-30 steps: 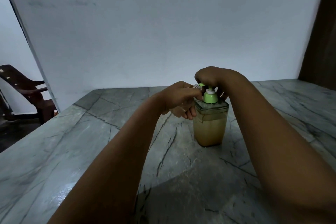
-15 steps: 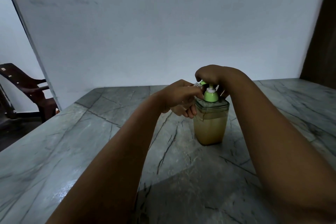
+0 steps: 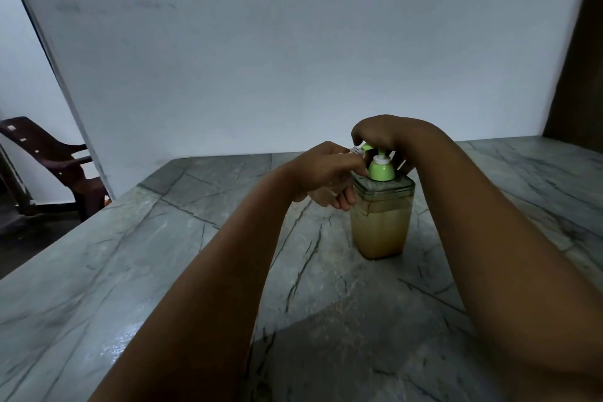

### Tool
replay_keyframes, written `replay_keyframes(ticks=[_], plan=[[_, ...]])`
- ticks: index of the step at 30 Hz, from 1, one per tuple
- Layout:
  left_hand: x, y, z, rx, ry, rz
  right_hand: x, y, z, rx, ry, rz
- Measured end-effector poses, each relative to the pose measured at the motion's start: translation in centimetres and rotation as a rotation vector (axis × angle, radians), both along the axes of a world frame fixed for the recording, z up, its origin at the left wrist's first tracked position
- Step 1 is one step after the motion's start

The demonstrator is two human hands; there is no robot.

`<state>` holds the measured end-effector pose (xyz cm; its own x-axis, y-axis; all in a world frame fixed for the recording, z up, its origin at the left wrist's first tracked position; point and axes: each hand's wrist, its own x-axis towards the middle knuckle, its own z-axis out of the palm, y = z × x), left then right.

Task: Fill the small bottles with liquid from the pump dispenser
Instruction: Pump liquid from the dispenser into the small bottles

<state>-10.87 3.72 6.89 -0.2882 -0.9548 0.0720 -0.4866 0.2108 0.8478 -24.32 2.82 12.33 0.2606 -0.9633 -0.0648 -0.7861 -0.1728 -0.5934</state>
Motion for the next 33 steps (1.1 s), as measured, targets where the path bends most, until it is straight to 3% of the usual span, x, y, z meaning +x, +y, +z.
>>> replay_keyframes(ticks=[4, 11, 20, 28, 33], plan=[[0.04, 0.11, 0.07, -0.005, 0.002, -0.008, -0.01, -0.03, -0.21, -0.017, 0.051, 0.004], [-0.02, 0.02, 0.01, -0.001, -0.002, -0.018, -0.39, 0.34, 0.49, -0.052, -0.052, 0.072], [0.12, 0.17, 0.08, 0.019, 0.013, -0.029, 0.08, 0.01, -0.22, -0.083, 0.061, 0.03], [0.0, 0.24, 0.14, 0.028, 0.019, -0.03, -0.56, -0.25, 0.65, -0.041, -0.107, 0.037], [0.03, 0.35, 0.32, 0.042, 0.006, -0.026, 0.13, -0.03, 0.46, -0.06, -0.028, 0.039]])
